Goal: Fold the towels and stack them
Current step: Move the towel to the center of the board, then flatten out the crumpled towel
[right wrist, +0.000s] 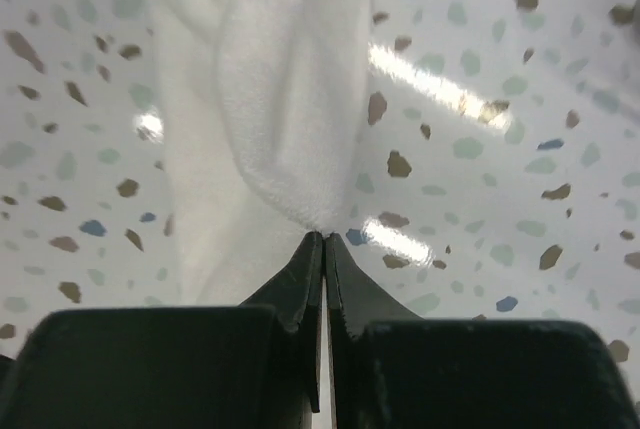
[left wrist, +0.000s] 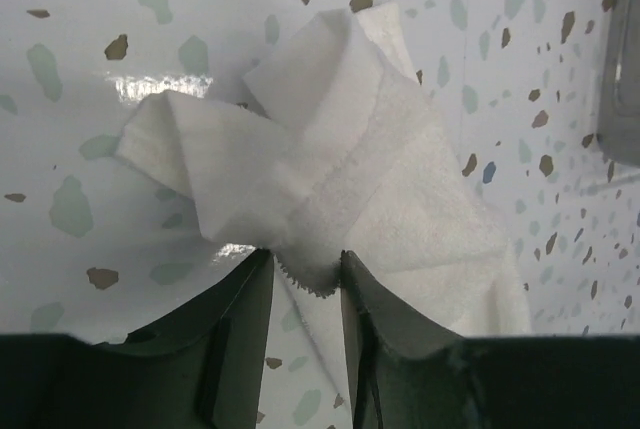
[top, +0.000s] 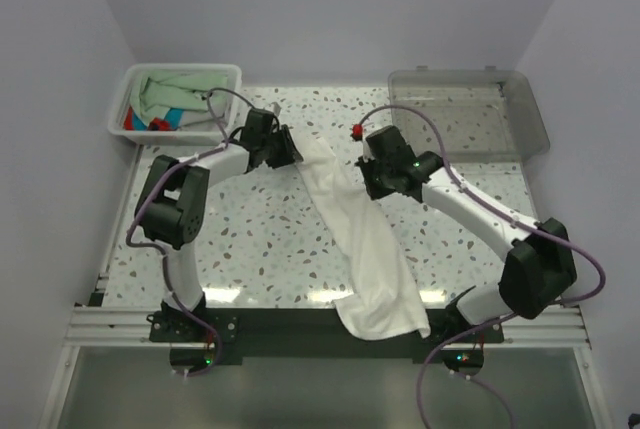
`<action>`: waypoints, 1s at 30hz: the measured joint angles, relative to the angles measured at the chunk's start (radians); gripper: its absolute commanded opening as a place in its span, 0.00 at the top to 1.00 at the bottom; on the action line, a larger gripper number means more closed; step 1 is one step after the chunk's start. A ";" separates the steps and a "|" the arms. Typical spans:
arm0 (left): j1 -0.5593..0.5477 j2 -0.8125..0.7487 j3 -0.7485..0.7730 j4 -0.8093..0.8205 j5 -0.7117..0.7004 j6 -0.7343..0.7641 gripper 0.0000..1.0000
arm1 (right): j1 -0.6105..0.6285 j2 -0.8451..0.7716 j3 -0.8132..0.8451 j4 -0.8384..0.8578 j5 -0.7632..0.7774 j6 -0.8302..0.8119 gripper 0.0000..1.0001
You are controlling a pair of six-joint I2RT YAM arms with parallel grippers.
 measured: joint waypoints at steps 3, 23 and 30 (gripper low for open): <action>0.014 -0.034 -0.011 0.028 0.012 -0.016 0.42 | 0.020 -0.069 0.094 -0.022 -0.013 -0.019 1.00; 0.340 -0.746 -0.442 -0.148 -0.036 0.087 0.13 | 0.704 0.267 0.232 -0.160 -0.109 -0.039 0.45; 0.196 -0.744 -0.451 -0.215 -0.021 0.103 0.18 | 0.283 0.013 0.105 -0.058 -0.105 -0.011 0.54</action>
